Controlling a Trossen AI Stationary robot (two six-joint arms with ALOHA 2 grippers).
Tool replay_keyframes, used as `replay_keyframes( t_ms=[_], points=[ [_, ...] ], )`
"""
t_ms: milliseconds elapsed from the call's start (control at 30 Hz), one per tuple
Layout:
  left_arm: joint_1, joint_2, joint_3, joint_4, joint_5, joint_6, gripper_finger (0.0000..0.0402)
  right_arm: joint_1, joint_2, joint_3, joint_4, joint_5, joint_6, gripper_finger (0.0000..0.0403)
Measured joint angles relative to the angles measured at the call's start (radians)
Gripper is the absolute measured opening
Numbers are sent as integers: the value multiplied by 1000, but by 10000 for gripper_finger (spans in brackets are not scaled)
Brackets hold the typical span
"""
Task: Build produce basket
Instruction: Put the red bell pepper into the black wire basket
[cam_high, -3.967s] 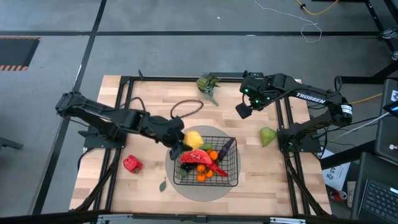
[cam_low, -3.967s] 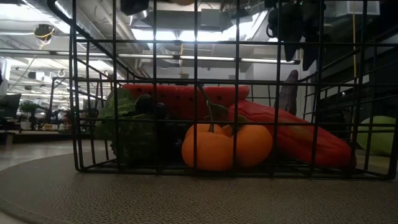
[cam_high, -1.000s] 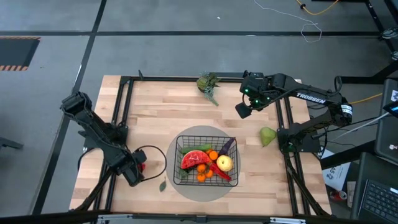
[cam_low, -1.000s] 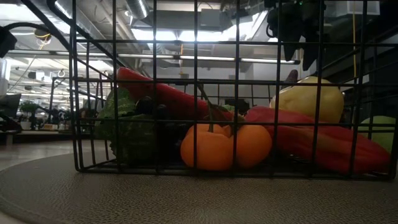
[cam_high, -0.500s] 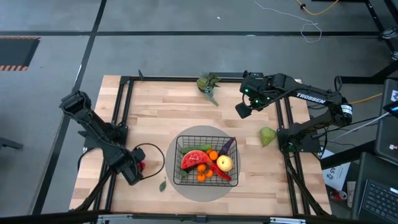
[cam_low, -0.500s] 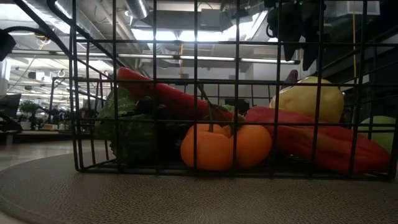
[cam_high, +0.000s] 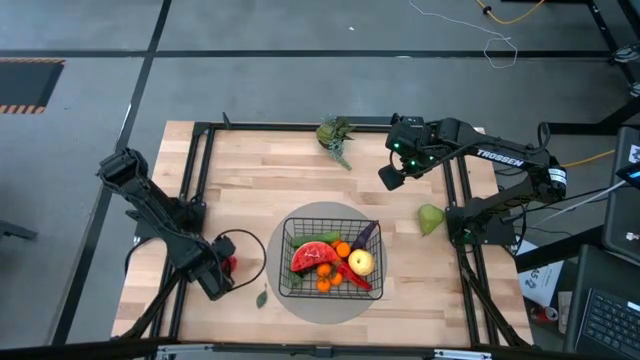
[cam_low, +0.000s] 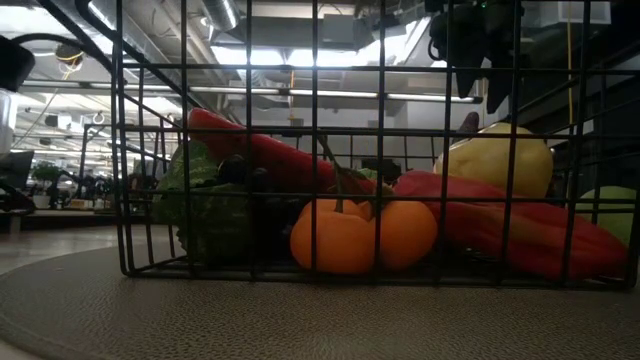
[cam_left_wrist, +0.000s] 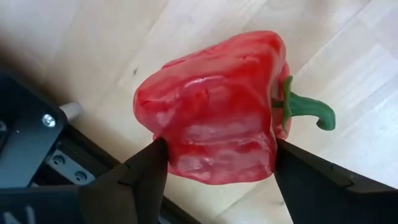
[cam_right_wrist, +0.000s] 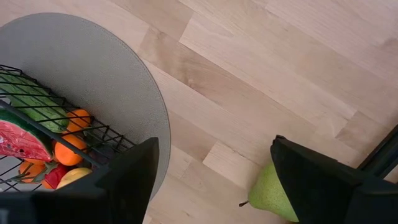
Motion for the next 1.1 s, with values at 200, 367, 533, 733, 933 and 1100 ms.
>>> replay_keyframes(
  t_ms=[200,367,533,733,933,1100],
  points=[
    [0,1,37,2,-13,2,247,0,0,0,0,0,-1,309],
    [0,0,63,2,-7,4,247,0,0,0,0,0,-2,309],
    [0,-2,114,0,-3,4,247,0,0,0,-1,0,-2,309],
    [13,-4,240,14,-14,29,247,0,0,0,-1,0,14,309],
    [49,-4,395,49,-191,174,247,0,0,0,-1,-1,23,309],
    [114,-5,478,202,-323,393,247,0,0,0,-1,-1,23,309]
  ],
)
